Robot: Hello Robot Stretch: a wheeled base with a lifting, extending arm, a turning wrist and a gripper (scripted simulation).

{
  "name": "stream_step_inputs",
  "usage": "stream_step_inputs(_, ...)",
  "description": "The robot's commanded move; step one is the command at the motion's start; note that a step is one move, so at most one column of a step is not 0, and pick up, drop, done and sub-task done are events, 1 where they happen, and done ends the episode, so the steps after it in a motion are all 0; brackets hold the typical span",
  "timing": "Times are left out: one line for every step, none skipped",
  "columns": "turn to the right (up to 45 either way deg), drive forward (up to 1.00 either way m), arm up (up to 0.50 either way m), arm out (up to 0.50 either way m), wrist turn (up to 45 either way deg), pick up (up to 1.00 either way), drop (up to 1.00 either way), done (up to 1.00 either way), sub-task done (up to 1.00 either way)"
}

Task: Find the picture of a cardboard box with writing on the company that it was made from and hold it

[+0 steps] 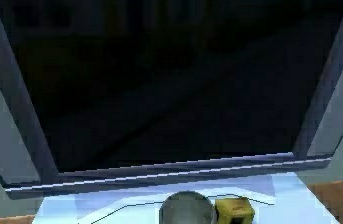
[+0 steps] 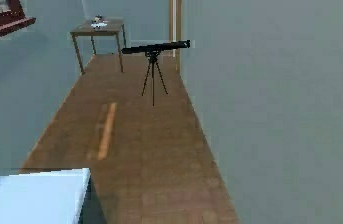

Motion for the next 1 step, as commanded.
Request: stream_step_inputs(-45.0, 0.0, 0.0, 0.0, 0.0, 0.0, 0.0, 0.0, 0.0)
